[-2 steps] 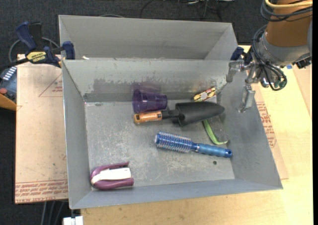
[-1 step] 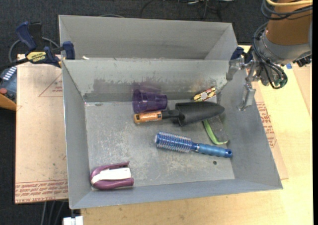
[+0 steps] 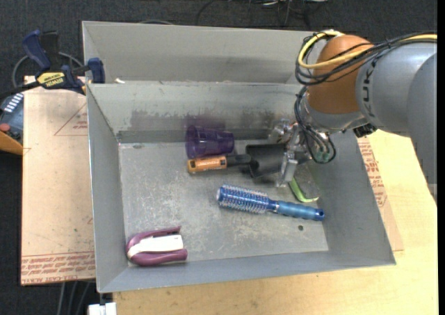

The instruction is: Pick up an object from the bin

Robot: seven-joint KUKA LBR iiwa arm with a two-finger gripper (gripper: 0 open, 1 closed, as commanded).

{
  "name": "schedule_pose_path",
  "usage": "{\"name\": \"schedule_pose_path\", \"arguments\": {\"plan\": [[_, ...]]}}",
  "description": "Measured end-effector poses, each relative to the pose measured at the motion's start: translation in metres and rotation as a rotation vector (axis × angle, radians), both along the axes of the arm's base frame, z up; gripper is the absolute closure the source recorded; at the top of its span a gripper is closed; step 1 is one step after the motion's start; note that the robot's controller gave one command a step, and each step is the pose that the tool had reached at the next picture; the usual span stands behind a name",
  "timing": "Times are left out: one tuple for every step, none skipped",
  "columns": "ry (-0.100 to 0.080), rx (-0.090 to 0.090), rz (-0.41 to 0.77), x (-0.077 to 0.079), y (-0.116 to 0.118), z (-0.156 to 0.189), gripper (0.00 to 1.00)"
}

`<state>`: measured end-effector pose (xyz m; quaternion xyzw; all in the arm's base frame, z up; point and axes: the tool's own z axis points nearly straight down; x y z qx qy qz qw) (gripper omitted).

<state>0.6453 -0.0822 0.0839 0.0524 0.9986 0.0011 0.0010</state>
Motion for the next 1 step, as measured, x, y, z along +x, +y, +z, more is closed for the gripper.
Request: {"name": "schedule_pose_path", "arguments": {"plan": [[-0.013, -0.004, 0.136, 0.0007, -0.0028, 0.0740, 0.00]]}}
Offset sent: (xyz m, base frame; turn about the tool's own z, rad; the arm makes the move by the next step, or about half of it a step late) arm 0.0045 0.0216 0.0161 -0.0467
